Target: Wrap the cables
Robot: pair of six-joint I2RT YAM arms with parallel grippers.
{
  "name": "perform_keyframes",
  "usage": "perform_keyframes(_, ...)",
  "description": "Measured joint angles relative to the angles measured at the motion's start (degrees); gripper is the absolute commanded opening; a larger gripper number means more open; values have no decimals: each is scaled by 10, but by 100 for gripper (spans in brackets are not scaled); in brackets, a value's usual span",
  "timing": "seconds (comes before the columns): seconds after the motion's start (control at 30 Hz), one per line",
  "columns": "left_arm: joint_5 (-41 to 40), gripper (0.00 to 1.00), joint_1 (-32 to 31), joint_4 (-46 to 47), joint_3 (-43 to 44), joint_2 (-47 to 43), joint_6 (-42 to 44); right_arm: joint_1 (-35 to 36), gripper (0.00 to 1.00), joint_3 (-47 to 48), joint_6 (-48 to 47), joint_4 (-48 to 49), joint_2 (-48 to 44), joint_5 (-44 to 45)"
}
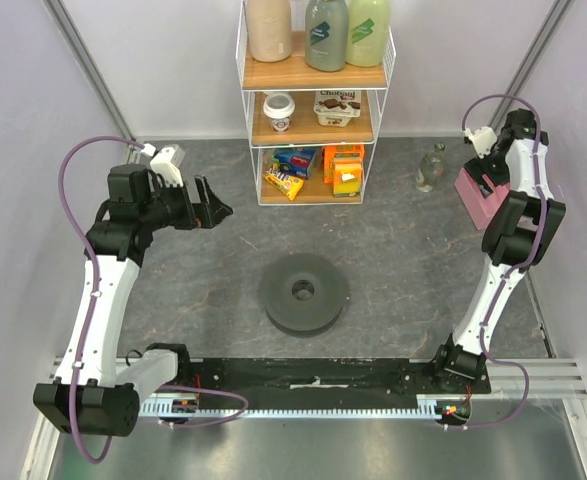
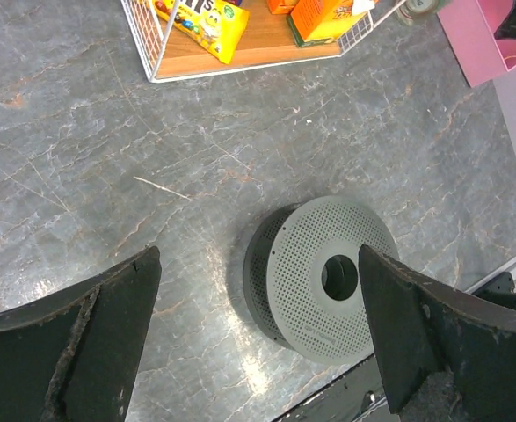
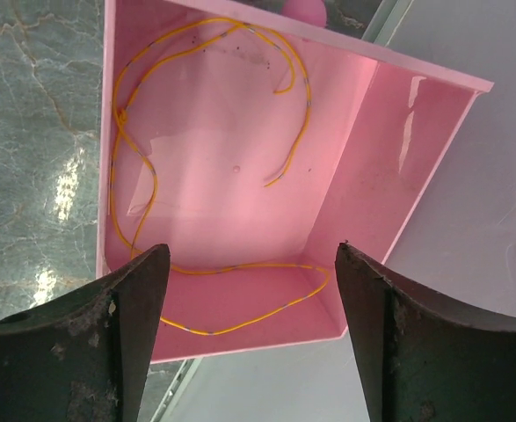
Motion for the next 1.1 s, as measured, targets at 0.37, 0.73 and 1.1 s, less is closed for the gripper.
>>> perform_keyframes(0.37, -20, 99, 0, 10, -8, 6, -5, 0, 82, 0, 1, 13, 17, -10)
perform_keyframes(0.73, -20, 99, 0, 10, -9, 12, -5, -4, 81, -25, -4, 18, 31, -8)
perform_keyframes(1.1, -20, 99, 0, 11, -9, 19, -5, -10, 79, -28, -2, 12, 40, -22)
